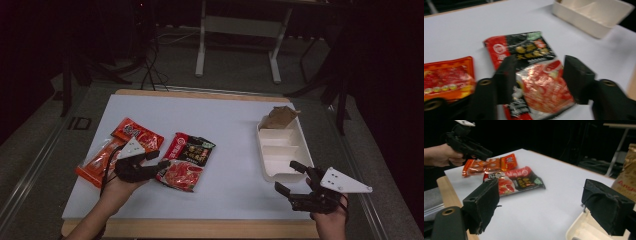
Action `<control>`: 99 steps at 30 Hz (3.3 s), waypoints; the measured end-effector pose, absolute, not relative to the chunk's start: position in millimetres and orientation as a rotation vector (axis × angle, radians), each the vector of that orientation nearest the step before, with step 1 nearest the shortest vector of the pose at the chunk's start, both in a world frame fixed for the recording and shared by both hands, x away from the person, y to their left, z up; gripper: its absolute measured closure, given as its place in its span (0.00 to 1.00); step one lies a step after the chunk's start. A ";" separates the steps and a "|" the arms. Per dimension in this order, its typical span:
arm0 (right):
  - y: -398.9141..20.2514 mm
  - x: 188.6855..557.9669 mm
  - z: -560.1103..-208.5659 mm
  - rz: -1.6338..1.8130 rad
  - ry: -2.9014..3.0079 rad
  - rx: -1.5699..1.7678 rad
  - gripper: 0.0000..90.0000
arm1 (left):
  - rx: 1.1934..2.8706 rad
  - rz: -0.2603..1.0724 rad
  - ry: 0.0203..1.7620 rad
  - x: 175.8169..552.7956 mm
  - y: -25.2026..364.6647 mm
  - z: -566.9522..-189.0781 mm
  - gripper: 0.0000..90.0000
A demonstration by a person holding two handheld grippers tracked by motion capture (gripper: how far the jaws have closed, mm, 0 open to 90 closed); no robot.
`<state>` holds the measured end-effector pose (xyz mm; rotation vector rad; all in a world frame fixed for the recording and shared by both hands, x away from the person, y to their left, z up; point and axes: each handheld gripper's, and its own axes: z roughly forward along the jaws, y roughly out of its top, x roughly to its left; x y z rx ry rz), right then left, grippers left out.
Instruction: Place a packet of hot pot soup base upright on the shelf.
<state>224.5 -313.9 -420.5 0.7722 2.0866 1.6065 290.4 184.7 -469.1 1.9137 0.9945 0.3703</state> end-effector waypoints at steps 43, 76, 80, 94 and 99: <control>-307.3 227.5 -430.6 1.621 2.175 0.727 0.18 | 2.273 0.248 1.103 351.3 136.5 -528.6 1.00; -304.3 228.1 -431.9 1.614 2.196 0.730 0.18 | 2.334 0.062 0.916 313.2 78.5 -528.7 1.00; -303.5 228.7 -432.1 1.613 2.200 0.728 0.18 | 2.328 0.054 0.928 313.3 78.5 -528.6 1.00; -302.0 229.6 -433.5 1.602 2.210 0.724 0.18 | 2.201 0.124 1.011 323.1 88.0 -507.2 1.00; -300.8 229.7 -433.7 1.600 2.214 0.722 0.18 | 2.136 0.122 1.053 336.0 85.8 -504.4 0.87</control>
